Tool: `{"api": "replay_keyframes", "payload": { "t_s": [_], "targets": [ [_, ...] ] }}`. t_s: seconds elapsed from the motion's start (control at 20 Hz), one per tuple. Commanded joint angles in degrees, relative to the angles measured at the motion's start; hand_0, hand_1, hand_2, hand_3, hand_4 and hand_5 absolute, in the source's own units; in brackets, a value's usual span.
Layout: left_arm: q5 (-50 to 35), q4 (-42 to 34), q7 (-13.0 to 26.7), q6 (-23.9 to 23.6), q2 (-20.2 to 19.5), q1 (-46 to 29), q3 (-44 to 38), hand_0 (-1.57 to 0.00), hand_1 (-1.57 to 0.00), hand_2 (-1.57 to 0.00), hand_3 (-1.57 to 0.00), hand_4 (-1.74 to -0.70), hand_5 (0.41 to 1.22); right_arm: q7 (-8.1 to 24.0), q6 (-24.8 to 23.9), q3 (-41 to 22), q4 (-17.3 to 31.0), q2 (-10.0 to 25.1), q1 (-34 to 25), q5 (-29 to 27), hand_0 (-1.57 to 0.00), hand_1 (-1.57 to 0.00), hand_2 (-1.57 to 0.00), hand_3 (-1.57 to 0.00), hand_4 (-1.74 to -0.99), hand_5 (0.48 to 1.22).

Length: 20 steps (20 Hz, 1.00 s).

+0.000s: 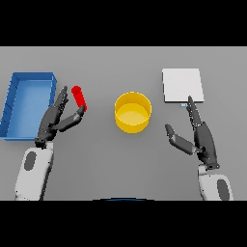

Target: Pick up the red beaker and tilt it to pour out 1 green nut into yellow bowl. Pick up the yellow bowl and place it on the metallic measuring scale.

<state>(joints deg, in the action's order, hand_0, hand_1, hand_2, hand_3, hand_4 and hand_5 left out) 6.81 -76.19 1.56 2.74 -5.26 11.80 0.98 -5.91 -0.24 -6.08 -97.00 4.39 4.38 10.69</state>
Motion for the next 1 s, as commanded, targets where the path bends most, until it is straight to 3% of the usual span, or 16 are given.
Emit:
{"api": "replay_keyframes", "payload": {
  "t_s": [0.0, 0.2, 0.25, 0.45, 0.65, 0.95],
  "targets": [
    [0.17, 1.83, -0.97, 0.14, -0.4, 1.47, -0.4, 0.0, 0.0, 0.0, 0.0, -1.18, 0.636, 0.15, 0.08, -0.13, 0.74, -0.29, -0.36, -0.01, 0.0, 0.0, 0.0, 0.0, -1.229, 0.626],
    [1.4, 7.52, -3.21, -0.42, 0.08, 6.61, -0.6, 0.0, 0.0, 0.0, 0.0, -1.2, 0.651, -0.37, 0.62, 0.63, 0.3, 0.61, 0.3, -0.78, 0.0, 0.0, 0.0, 0.0, -1.222, 0.627],
    [2.08, 8.99, -4.26, -0.76, 0.24, 7.15, -0.42, 0.0, 0.0, 0.0, 0.0, -1.2, 0.654, 0.78, 0.23, 0.58, 0.65, -0.19, -0.65, -1.01, 0.0, 0.0, 0.0, 0.0, -1.229, 0.628],
    [3.49, 14.75, -3.52, -2.42, 0.79, 12.14, -1.0, 0.0, 0.0, 0.0, 0.0, -1.2, 0.664, -0.08, 0.36, -0.38, 0.09, -0.64, 0.61, -0.31, 0.0, 0.0, 0.0, 0.0, -1.233, 0.634],
    [3.58, 19.32, -5.5, -3.46, 1.26, 15.11, -2.13, 0.0, 0.0, 0.0, 0.0, -1.22, 0.678, 0.67, -0.53, -0.11, -0.64, -0.36, 0.45, 0.4, 0.0, 0.0, 0.0, 0.0, -1.241, 0.641],
    [0.01, 28.4, -12.63, -3.73, 2.91, 19.58, -6.79, 0.0, -0.01, -0.05, -0.04, -1.33, 0.738, 1.05, 0.08, 0.7, -0.46, -0.08, 0.17, -1.11, 0.0, 0.0, 0.0, 0.0, -1.244, 0.644]
  ]
}}
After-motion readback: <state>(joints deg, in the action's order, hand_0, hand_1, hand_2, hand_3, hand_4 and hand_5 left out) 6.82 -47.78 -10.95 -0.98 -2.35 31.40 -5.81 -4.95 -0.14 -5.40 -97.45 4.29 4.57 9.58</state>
